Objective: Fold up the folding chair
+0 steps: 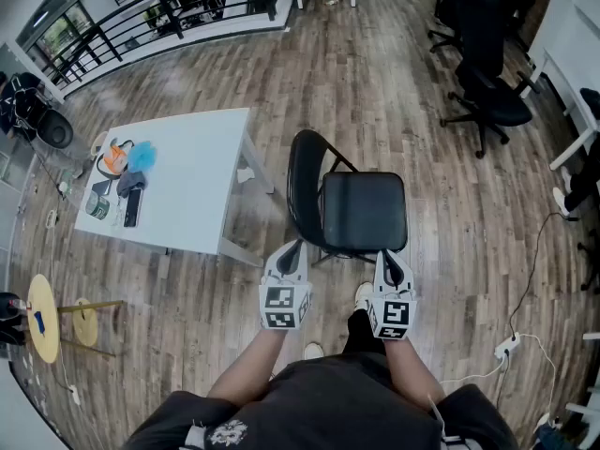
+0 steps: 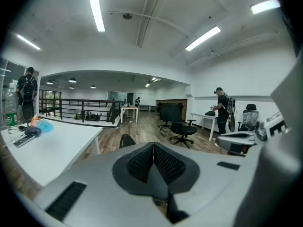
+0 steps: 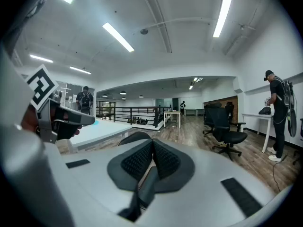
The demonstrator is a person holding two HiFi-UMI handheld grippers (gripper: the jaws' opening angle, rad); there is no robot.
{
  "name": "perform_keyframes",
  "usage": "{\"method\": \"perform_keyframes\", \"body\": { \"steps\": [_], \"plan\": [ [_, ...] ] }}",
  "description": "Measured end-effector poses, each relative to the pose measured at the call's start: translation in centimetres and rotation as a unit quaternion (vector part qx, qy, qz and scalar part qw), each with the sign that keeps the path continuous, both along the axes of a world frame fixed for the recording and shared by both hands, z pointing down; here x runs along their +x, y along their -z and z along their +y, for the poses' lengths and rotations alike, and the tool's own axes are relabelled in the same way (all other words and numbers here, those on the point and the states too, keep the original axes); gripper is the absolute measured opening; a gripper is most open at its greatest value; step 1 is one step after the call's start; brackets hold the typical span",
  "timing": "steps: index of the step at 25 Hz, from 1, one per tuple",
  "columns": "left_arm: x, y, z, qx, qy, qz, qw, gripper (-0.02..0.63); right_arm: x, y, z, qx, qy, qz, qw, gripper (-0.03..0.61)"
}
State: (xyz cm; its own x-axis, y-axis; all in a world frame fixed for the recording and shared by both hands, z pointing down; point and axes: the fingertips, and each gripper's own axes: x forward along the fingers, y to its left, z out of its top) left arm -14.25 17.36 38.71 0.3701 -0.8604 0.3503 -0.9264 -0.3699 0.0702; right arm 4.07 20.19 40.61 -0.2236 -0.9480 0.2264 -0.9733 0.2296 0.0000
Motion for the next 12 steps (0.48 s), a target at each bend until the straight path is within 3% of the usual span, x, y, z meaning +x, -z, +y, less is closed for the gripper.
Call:
{"method": "perform_keyframes", "body": {
  "steps": [5, 12],
  "plan": [
    [2.6, -2.0, -7.0, -0.004, 0.017, -0.026, 0.9995, 0.006, 4.9, -3.2, -6.6, -0.011, -0.007, -0.006, 1.000, 0.015],
    [3.3, -6.7, -13.8, -0.063, 0.064, -0.084, 0.9924, 0.006, 11.5, -10.1, -12.6, -0.082, 0.009, -0.015, 0.997, 0.015]
  ]
}}
